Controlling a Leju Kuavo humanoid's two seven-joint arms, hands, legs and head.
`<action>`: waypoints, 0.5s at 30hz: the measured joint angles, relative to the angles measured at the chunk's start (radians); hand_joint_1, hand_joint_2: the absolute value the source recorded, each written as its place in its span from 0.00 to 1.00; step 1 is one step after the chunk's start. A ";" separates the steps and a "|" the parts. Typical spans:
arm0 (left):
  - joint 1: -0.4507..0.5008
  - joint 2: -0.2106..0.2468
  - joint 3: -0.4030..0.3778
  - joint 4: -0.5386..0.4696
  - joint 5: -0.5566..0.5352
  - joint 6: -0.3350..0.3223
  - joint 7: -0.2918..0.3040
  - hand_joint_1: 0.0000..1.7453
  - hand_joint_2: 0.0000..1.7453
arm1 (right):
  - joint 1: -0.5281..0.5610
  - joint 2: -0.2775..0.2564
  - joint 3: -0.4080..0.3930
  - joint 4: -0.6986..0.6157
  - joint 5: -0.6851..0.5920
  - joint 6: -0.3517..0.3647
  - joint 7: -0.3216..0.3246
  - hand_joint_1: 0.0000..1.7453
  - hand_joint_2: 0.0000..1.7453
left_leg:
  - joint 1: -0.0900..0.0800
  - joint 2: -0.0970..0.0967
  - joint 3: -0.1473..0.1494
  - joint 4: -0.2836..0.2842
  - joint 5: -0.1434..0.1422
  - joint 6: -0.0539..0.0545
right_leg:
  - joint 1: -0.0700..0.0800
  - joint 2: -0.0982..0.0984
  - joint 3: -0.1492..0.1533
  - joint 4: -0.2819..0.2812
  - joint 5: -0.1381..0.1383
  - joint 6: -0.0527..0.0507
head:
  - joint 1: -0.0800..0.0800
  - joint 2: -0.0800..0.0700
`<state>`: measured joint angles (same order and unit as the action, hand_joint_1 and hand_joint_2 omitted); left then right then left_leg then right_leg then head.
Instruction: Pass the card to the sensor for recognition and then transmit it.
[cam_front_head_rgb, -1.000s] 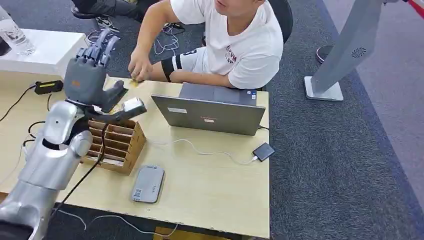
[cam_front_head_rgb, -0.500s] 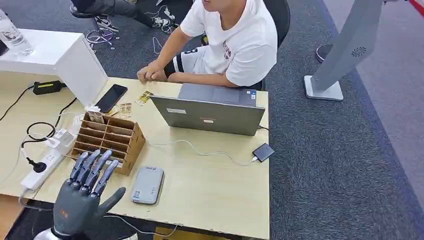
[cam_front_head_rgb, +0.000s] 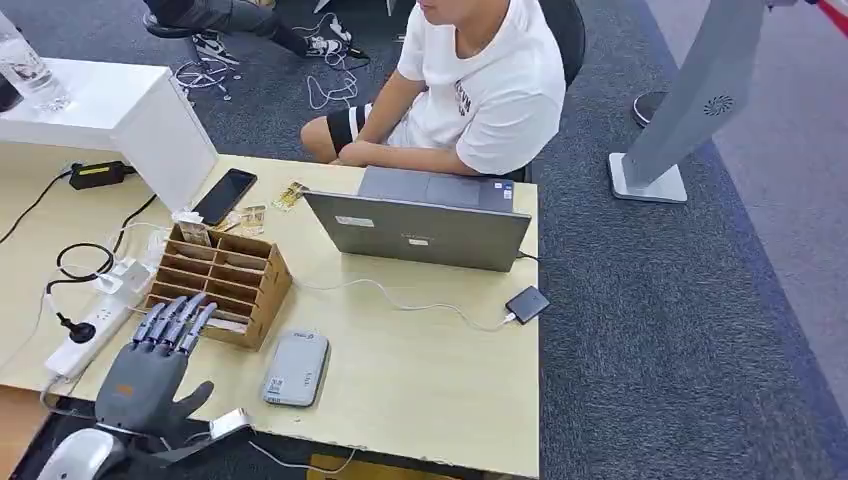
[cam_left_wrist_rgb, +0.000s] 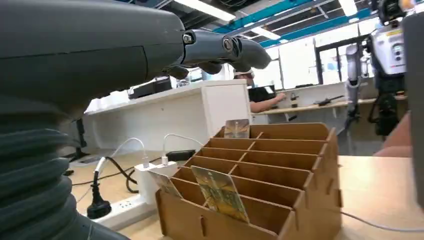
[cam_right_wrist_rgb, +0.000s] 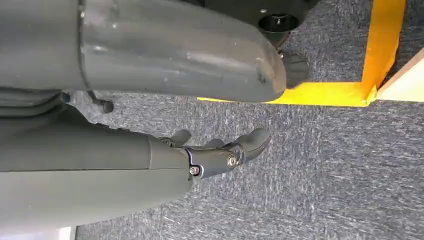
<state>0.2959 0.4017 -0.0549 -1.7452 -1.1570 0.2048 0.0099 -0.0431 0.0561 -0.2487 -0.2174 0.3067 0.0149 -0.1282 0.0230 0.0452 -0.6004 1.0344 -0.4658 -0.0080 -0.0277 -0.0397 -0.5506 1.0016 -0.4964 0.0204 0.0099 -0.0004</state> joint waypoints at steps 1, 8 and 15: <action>-0.009 0.001 0.002 0.013 0.000 -0.003 0.000 0.00 1.00 | -0.001 0.000 0.000 0.000 0.000 0.000 0.002 0.00 0.00 | 0.000 0.000 0.000 0.000 0.000 0.000 | 0.000 0.000 0.000 0.000 0.000 0.000 | 0.000 0.000; -0.059 0.002 0.007 0.064 -0.011 -0.054 0.013 0.00 1.00 | -0.003 0.000 0.000 0.000 0.008 0.005 0.010 0.00 0.00 | 0.000 -0.002 0.000 0.000 0.000 0.000 | 0.000 -0.001 -0.001 0.000 0.000 0.000 | 0.000 0.000; -0.168 -0.003 0.006 0.148 -0.039 -0.058 0.035 0.00 1.00 | -0.011 0.000 0.000 0.000 0.018 0.011 0.032 0.00 0.00 | 0.000 -0.002 0.000 0.000 0.001 -0.001 | 0.000 -0.001 0.000 0.000 0.001 -0.001 | 0.000 0.000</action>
<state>0.1276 0.3987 -0.0484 -1.5973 -1.1956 0.1465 0.0454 -0.0546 0.0561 -0.2487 -0.2174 0.3242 0.0264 -0.0958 0.0231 0.0435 -0.6003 1.0346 -0.4650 -0.0091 -0.0276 -0.0406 -0.5509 1.0018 -0.4958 0.0195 0.0099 -0.0004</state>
